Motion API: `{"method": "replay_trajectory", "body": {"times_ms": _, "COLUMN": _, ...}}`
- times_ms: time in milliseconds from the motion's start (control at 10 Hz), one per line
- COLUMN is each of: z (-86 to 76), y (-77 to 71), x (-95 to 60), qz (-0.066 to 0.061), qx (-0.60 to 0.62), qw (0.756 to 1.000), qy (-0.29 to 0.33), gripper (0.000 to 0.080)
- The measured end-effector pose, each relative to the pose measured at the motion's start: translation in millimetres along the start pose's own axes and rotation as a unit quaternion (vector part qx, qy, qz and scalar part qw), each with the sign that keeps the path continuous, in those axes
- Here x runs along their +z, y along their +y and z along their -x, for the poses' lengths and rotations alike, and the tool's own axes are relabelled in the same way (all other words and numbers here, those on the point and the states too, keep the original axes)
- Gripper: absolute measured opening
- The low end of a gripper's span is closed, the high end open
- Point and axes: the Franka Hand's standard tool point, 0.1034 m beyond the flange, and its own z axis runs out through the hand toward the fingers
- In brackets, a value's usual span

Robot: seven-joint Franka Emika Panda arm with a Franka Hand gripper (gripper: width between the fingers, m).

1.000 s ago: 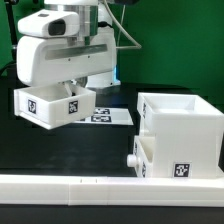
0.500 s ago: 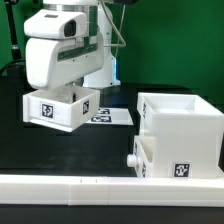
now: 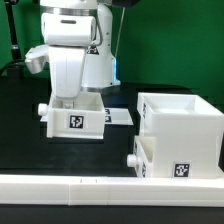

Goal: Assemble drawer

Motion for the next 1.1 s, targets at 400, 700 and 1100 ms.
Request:
{"method": "replay_trajectory", "body": {"times_ms": 400, "z": 0.3, "y": -0.7, "x": 3.3, "qz": -0.003, "qx": -0.004, "qw": 1.0, "qy": 0.001, "gripper": 0.0042}}
{"method": "replay_trajectory", "body": {"times_ms": 700, "z": -1.6, "y": 16.7, "x": 6.6, "qz": -0.009, "qx": 0.002, "qw": 1.0, "qy": 0.004, "gripper": 0.0042}}
{"method": "replay_trajectory", "body": {"times_ms": 1100, "z": -24.3, "y": 53.7, "x": 2.2, "qz": -0.003, "qx": 0.038, "qw": 0.999, "qy": 0.009, "gripper": 0.0044}}
